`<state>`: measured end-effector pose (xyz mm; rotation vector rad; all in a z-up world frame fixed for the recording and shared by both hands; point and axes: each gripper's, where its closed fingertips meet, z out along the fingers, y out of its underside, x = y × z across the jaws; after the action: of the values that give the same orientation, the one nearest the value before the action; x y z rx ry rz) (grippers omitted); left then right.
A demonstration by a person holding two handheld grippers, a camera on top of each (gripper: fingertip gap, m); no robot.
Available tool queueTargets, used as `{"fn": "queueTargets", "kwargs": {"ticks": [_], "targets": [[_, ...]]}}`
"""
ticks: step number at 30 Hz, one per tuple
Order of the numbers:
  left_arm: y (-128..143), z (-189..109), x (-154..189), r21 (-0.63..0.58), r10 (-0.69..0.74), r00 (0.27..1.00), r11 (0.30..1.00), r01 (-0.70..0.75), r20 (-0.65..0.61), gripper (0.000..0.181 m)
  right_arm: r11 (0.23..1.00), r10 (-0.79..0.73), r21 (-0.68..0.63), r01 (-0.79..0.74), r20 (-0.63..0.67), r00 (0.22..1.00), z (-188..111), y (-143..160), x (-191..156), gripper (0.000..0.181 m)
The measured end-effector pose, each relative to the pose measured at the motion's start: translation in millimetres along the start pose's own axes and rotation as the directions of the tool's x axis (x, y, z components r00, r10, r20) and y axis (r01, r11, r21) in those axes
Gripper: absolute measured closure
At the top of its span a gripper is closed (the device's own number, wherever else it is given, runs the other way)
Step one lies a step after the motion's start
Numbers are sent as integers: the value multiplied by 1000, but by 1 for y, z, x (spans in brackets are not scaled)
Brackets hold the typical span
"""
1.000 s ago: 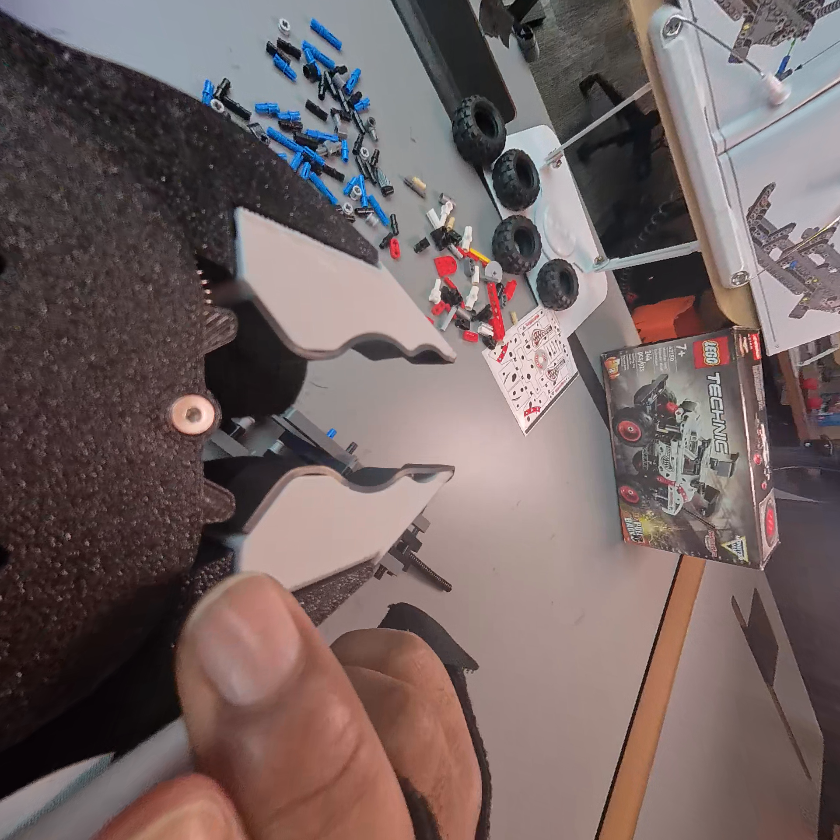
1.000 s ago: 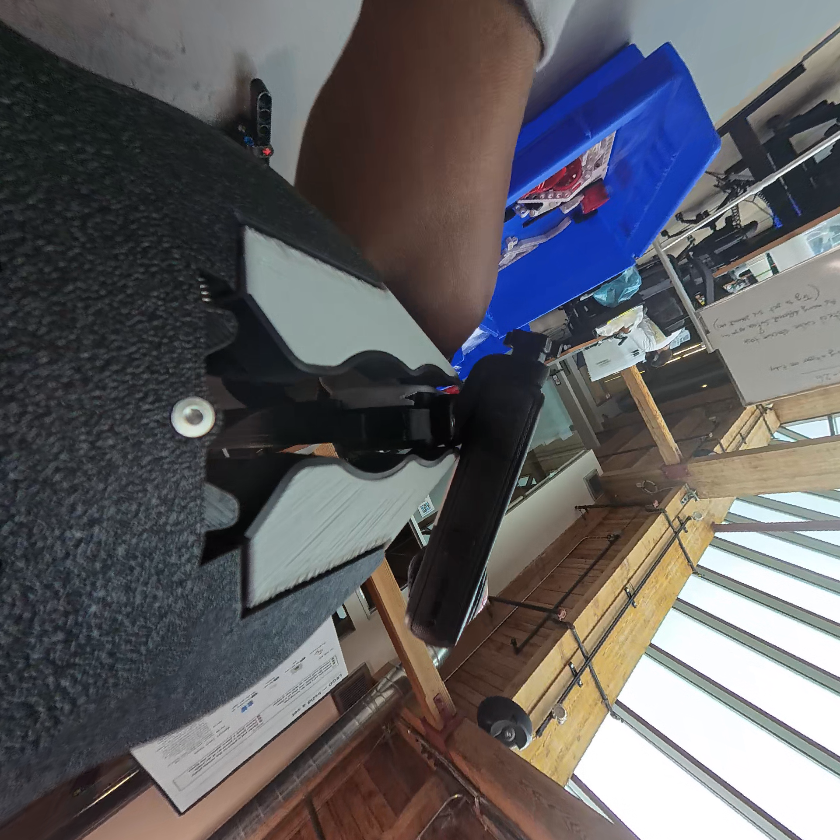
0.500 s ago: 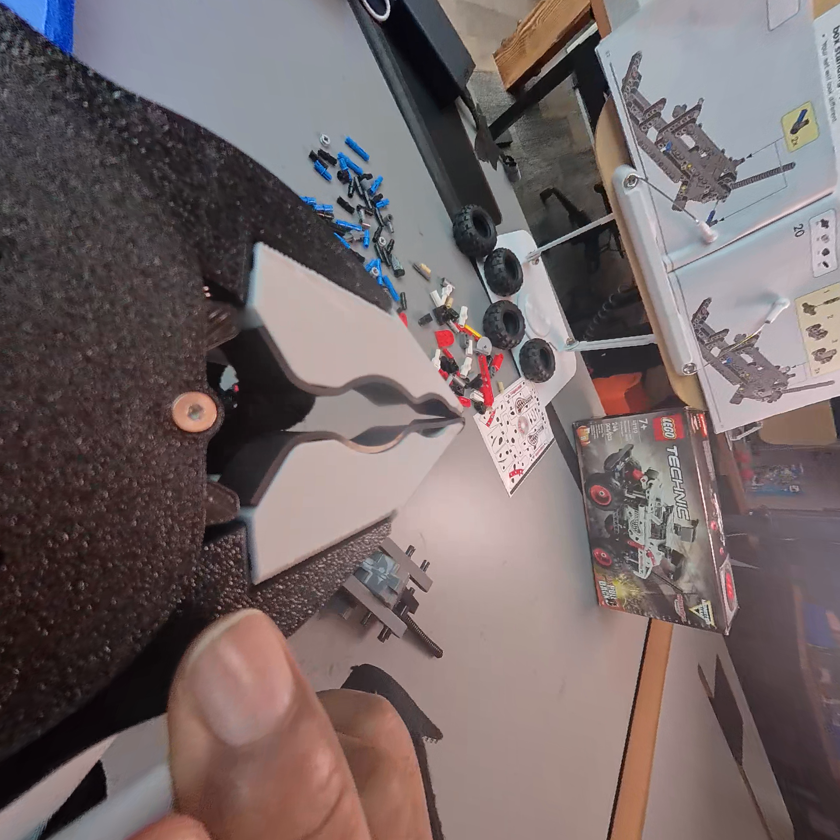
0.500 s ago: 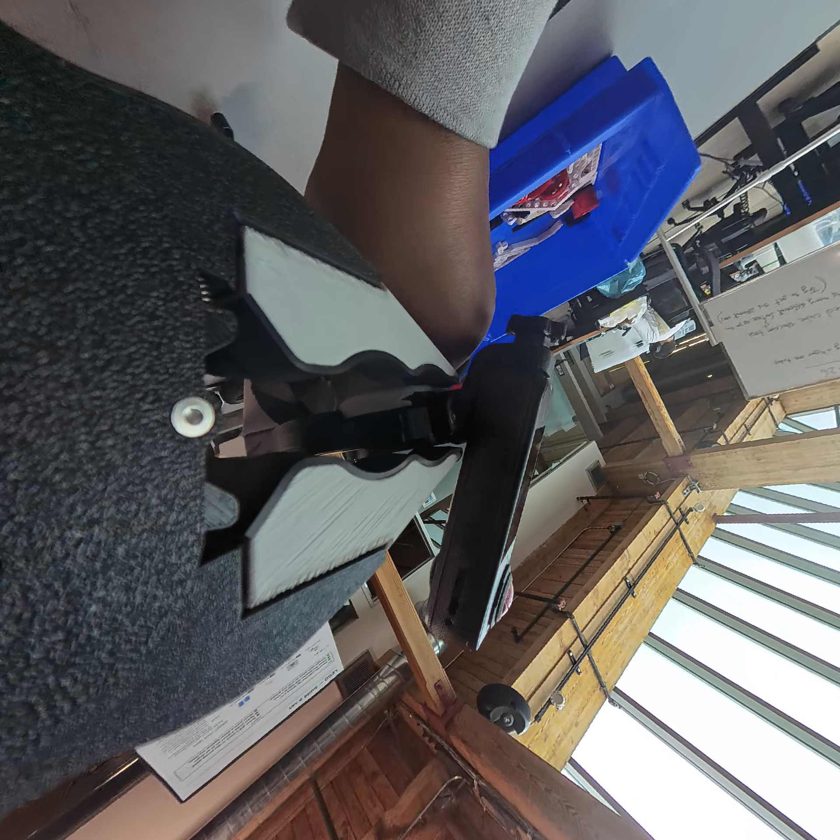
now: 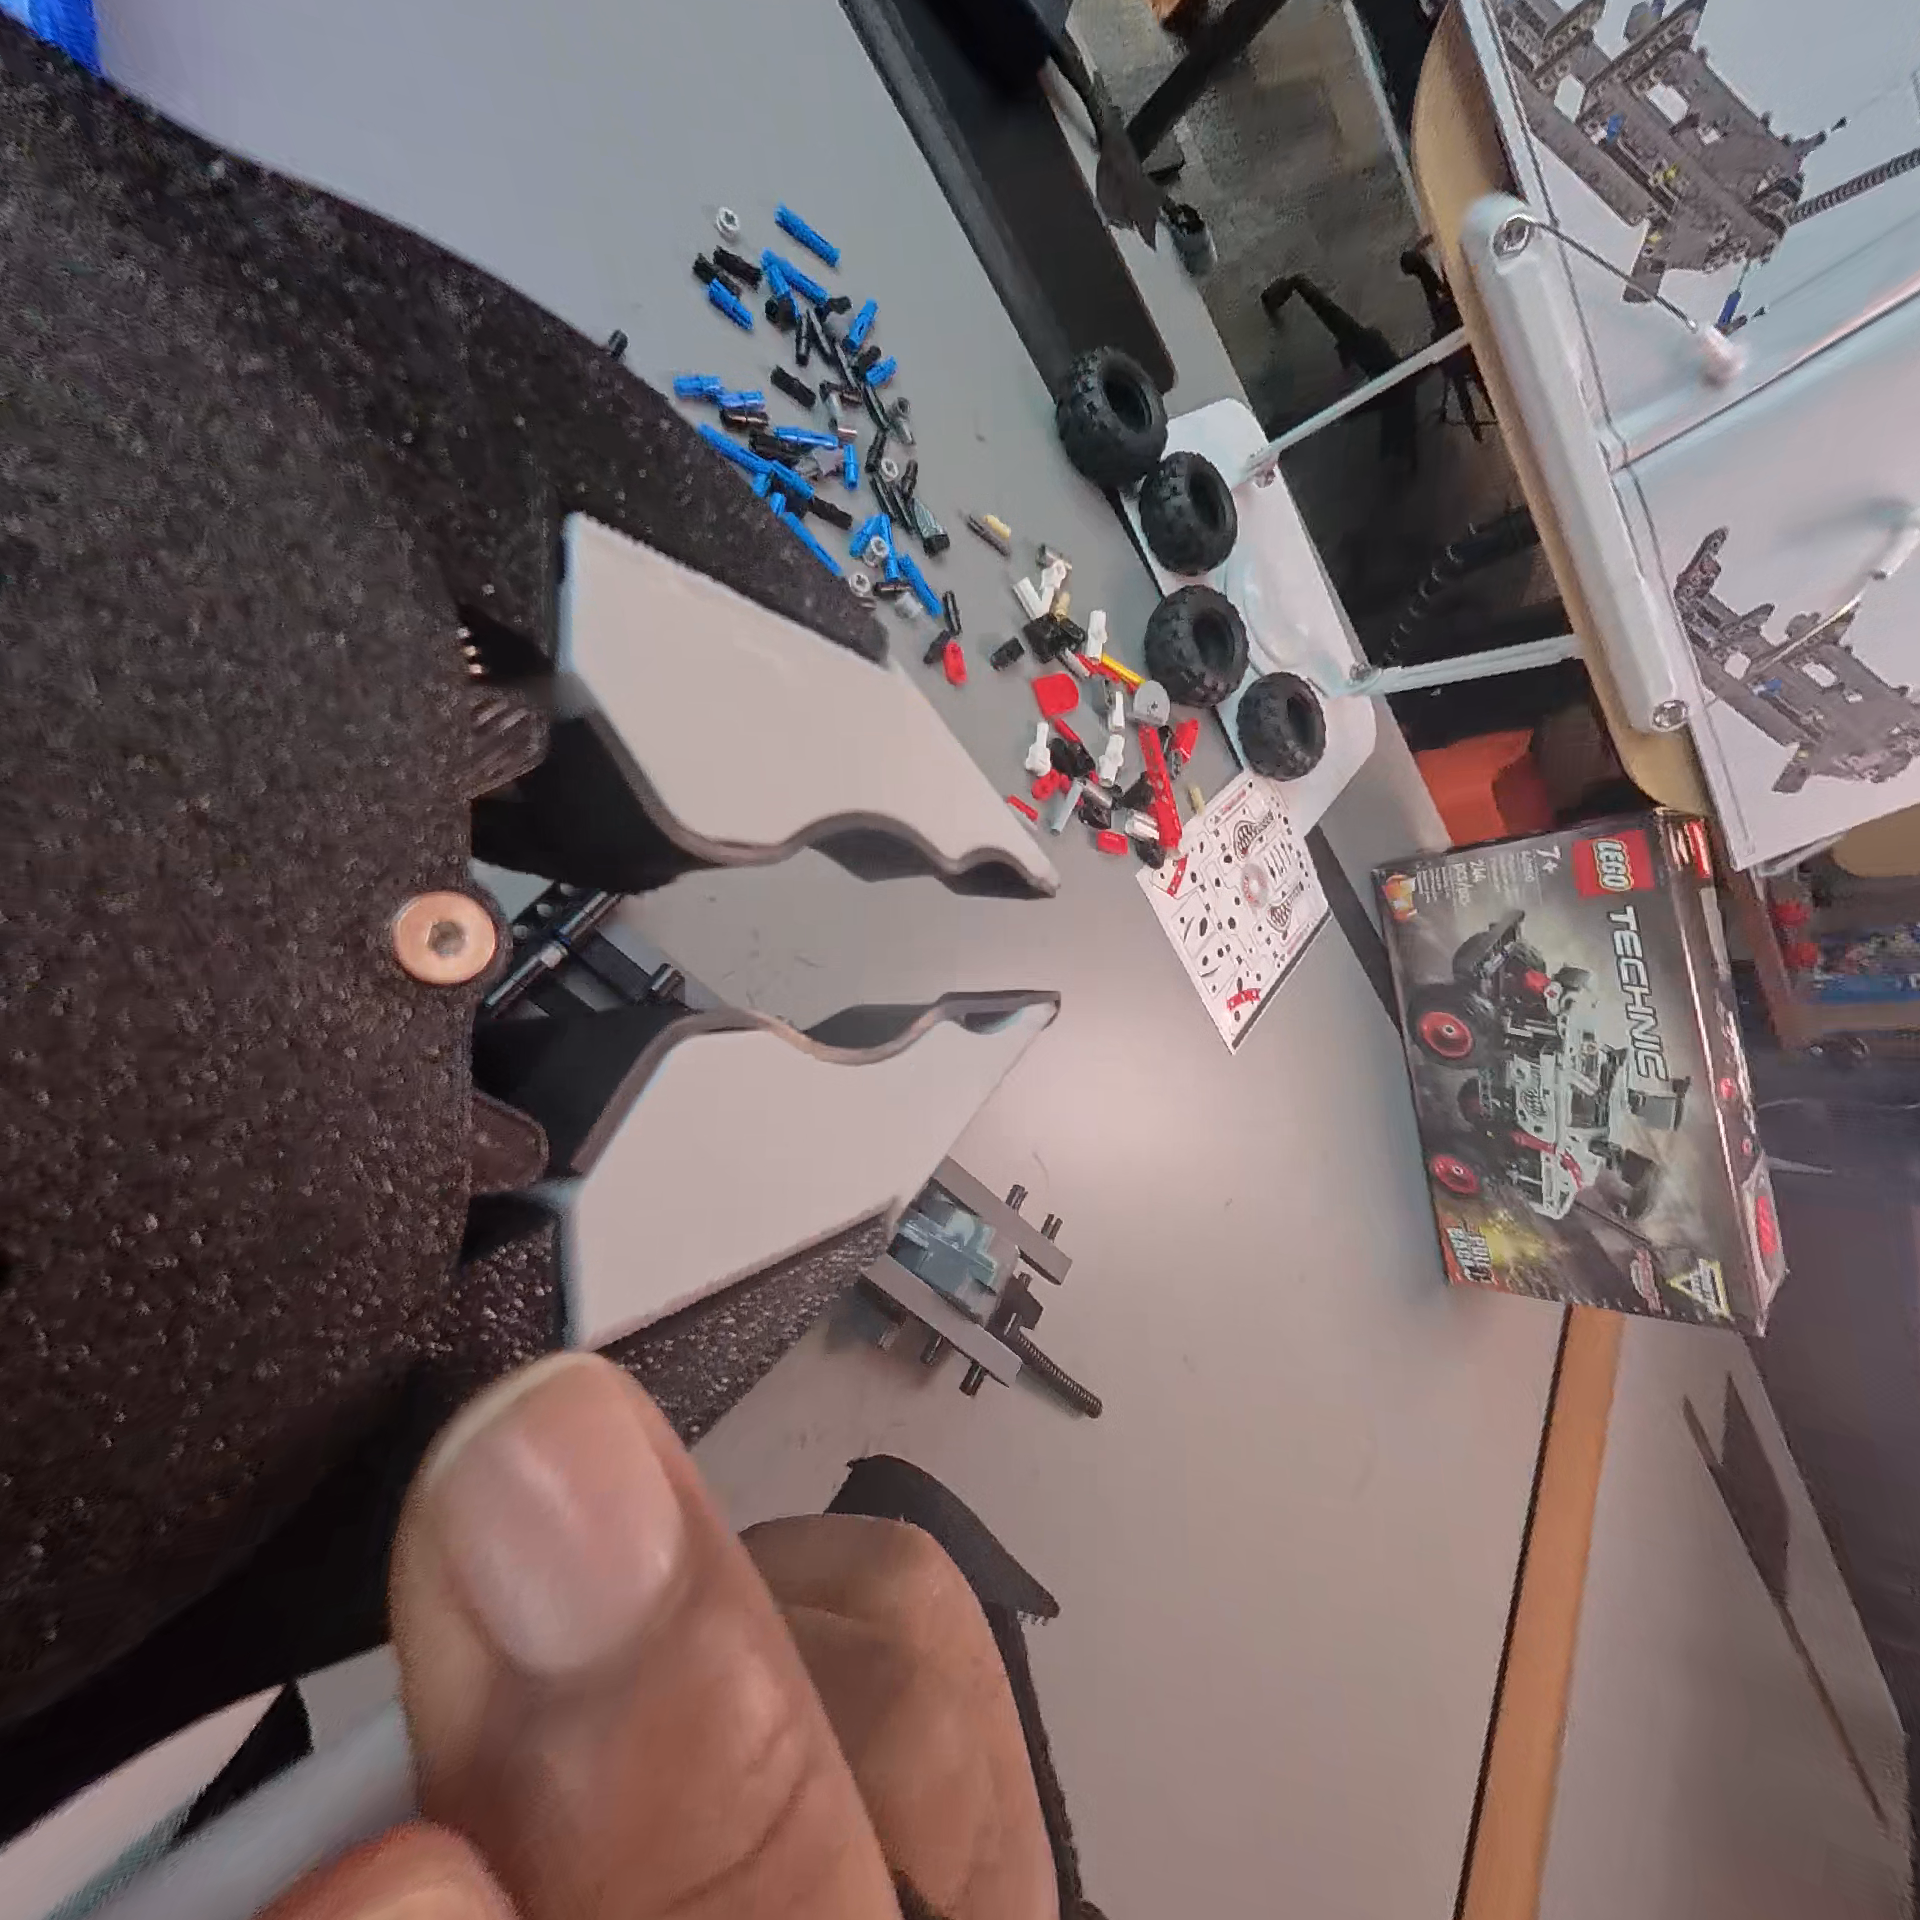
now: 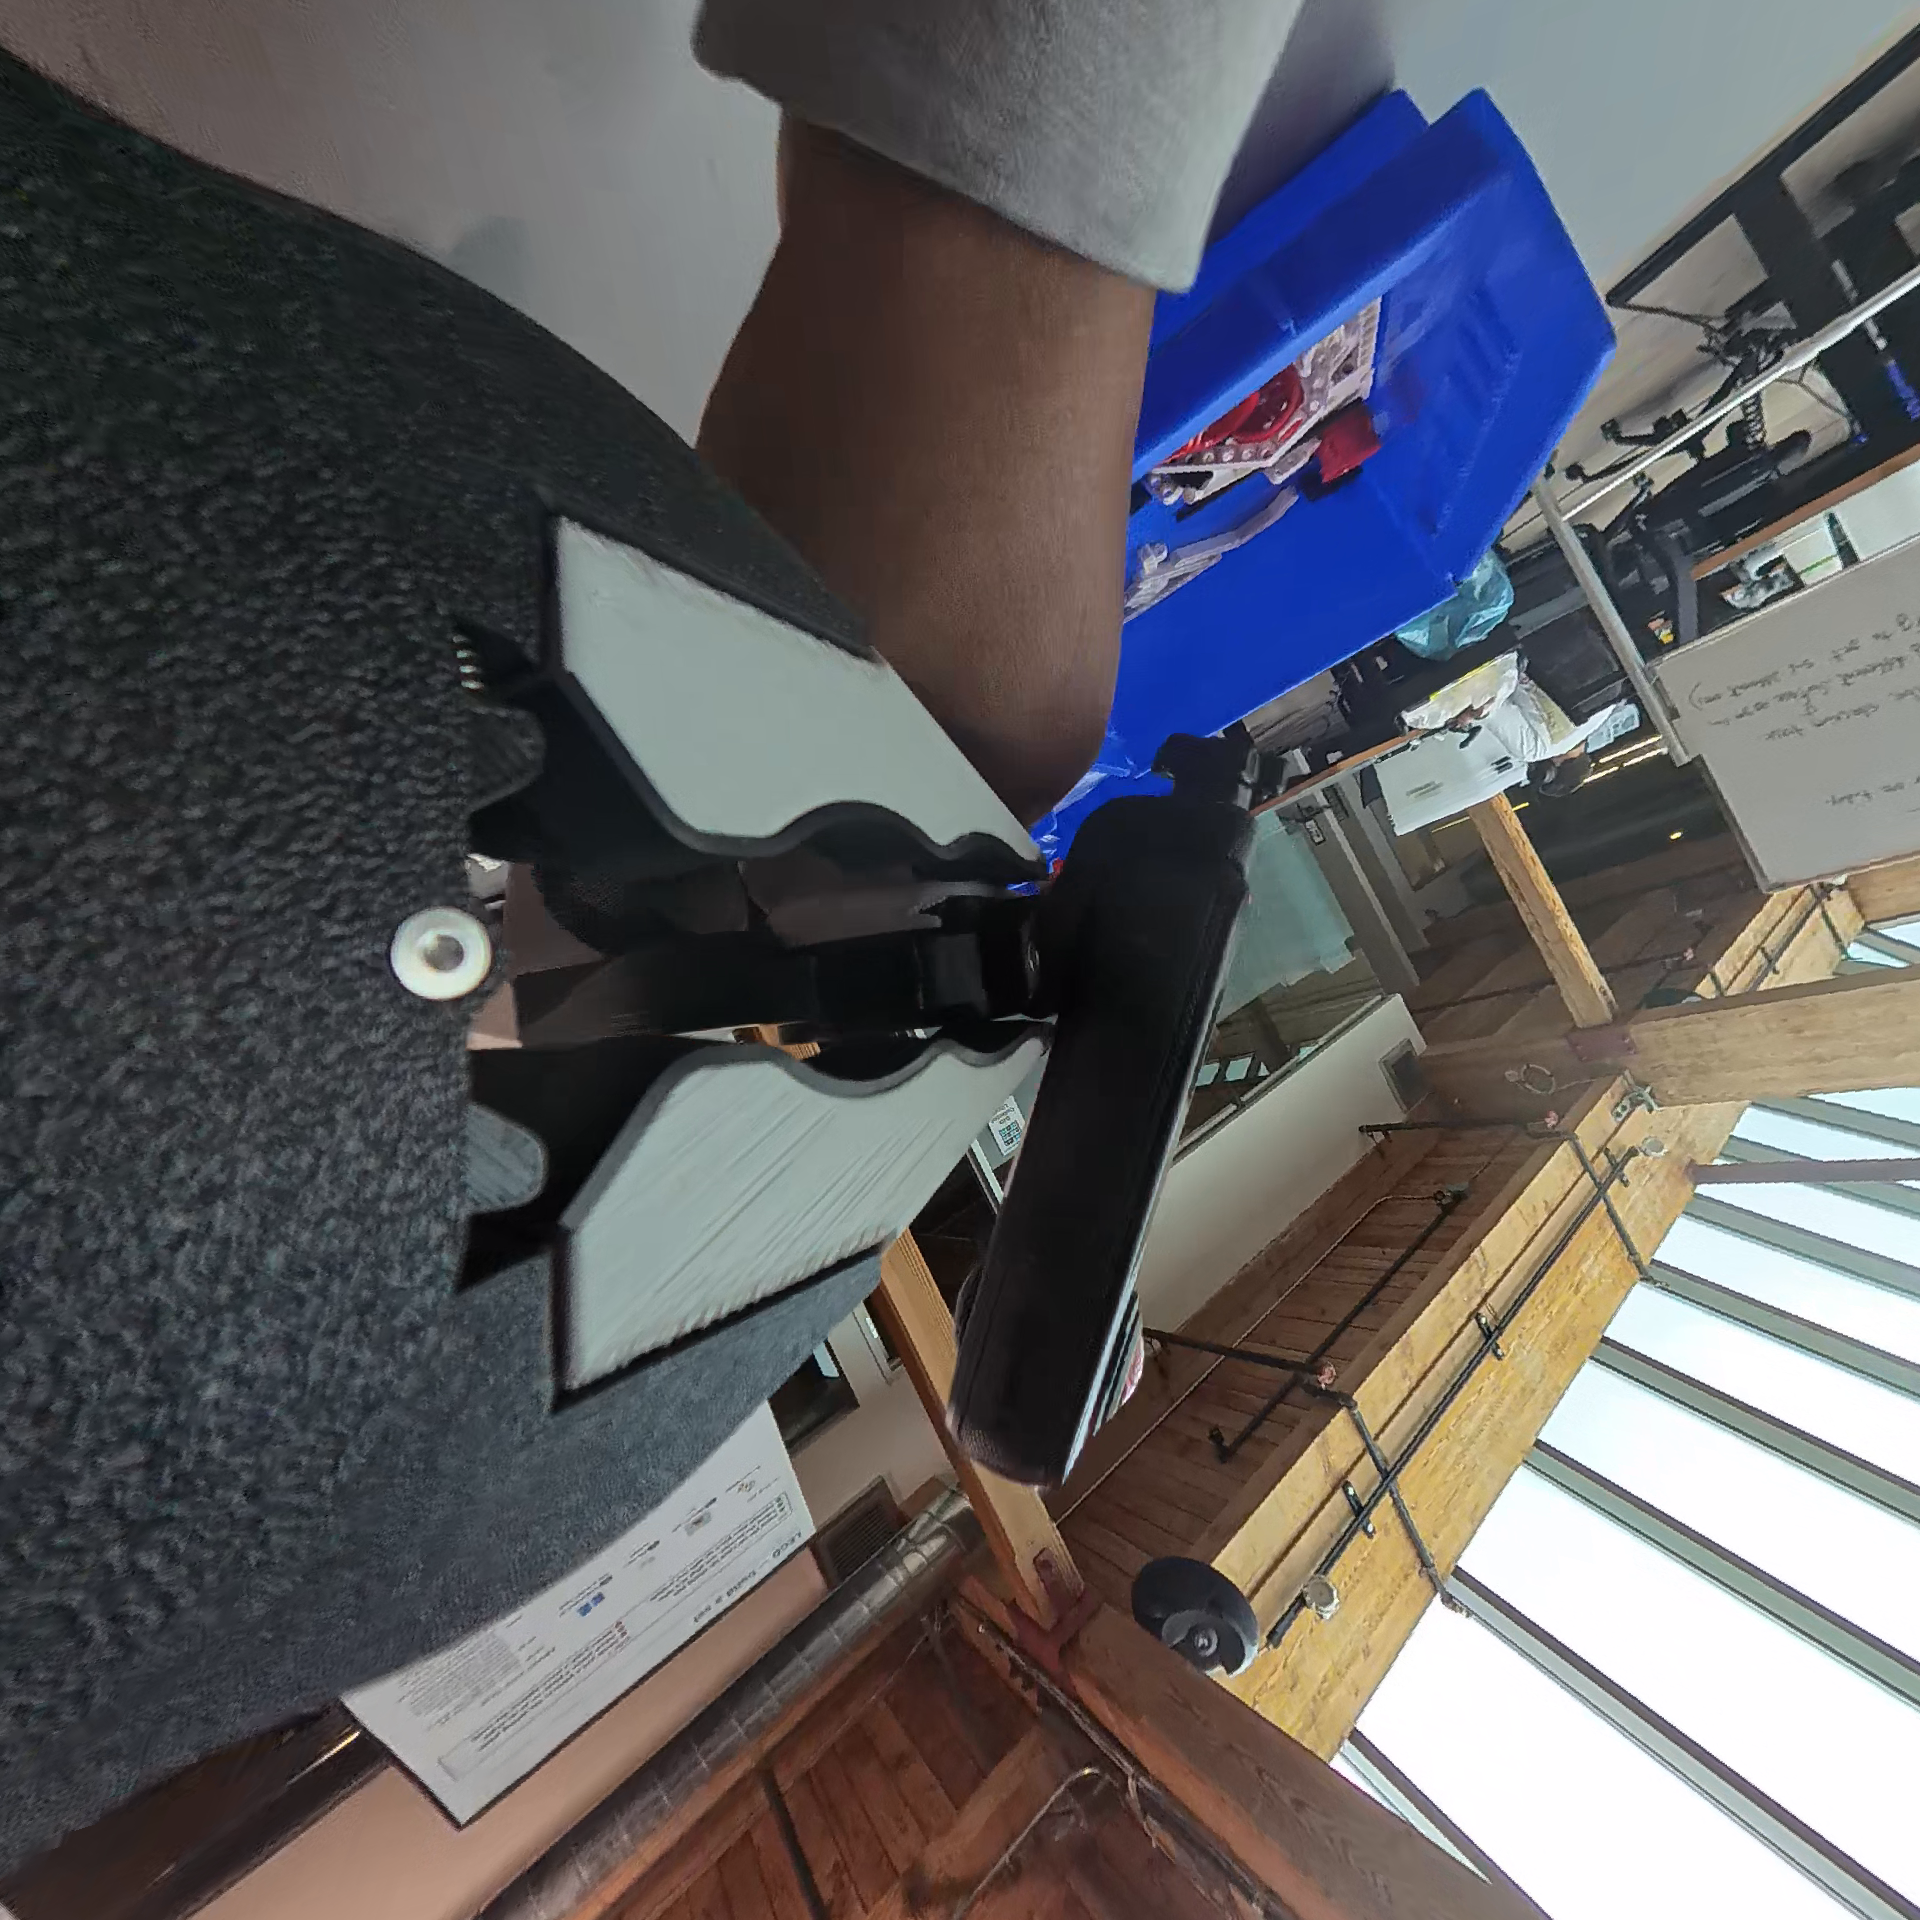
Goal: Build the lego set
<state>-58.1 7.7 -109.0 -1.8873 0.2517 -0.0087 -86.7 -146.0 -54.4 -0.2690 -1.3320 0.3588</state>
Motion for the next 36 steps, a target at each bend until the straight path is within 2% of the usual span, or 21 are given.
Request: {"fn": "queueTargets", "kwargs": {"ticks": [2,4,5,6,7,8,9,12,14,17,19,20,23,24,26,27,29,32,36], "targets": [[2,2,-1,21,-11,1000,1000,11,2,153,1000,-18,-8,18,16,1000,0,3,-5,157],[-3,4,17,56,-32,994,998,38,-109,161,1000,-15,-6,15,33,999,-1,3,-6,157],[-5,4,21,66,-32,990,997,42,-138,145,1000,-17,-2,17,38,999,-1,2,-5,157],[-7,4,21,68,-26,991,997,35,-135,121,1000,-19,0,19,37,999,-1,2,-3,158],[-9,4,21,63,-18,990,998,27,-136,110,1000,-14,2,14,37,999,-1,2,0,158],[-12,4,23,59,-13,989,998,22,-149,107,1000,-3,5,2,42,999,-1,1,3,158],[-16,4,24,64,-11,987,998,21,-158,109,1000,-6,8,6,45,999,-1,0,7,158],[-18,5,30,22,-4,981,1000,9,-193,144,1000,-2,9,1,51,999,-2,1,15,159],[-30,4,33,99,28,974,995,-5,-223,181,998,-53,-13,54,47,998,0,3,14,158],[-38,10,13,107,91,987,991,-77,-132,180,998,58,-17,-57,38,998,-1,7,28,158],[-63,3,1,185,106,987,979,-83,-119,180,986,159,48,-160,9,987,-12,1,54,150],[-81,-5,-5,259,87,986,965,-48,-140,180,971,226,83,-225,-2,974,-19,0,71,158],[-122,-31,-20,440,-5,945,885,156,-326,169,880,468,93,-466,-2,884,-37,24,124,154],[-132,-39,-23,475,-31,914,847,238,-404,164,840,539,68,-538,4,842,-41,40,136,154],[-149,-61,-21,514,-30,808,757,403,-588,164,765,644,-53,-642,58,763,-46,79,138,155],[-156,-74,-17,516,-5,737,710,478,-676,164,718,695,-122,-685,89,713,-48,97,131,154],[-165,-99,-3,478,72,571,637,604,-818,165,584,812,-218,-782,169,559,-49,116,109,147],[-162,-123,31,391,190,354,624,677,-916,164,396,909,-288,-872,259,327,-41,115,79,140],[-151,-143,69,313,296,148,649,694,-943,160,289,919,-371,-882,367,146,-35,93,50,136]]}}
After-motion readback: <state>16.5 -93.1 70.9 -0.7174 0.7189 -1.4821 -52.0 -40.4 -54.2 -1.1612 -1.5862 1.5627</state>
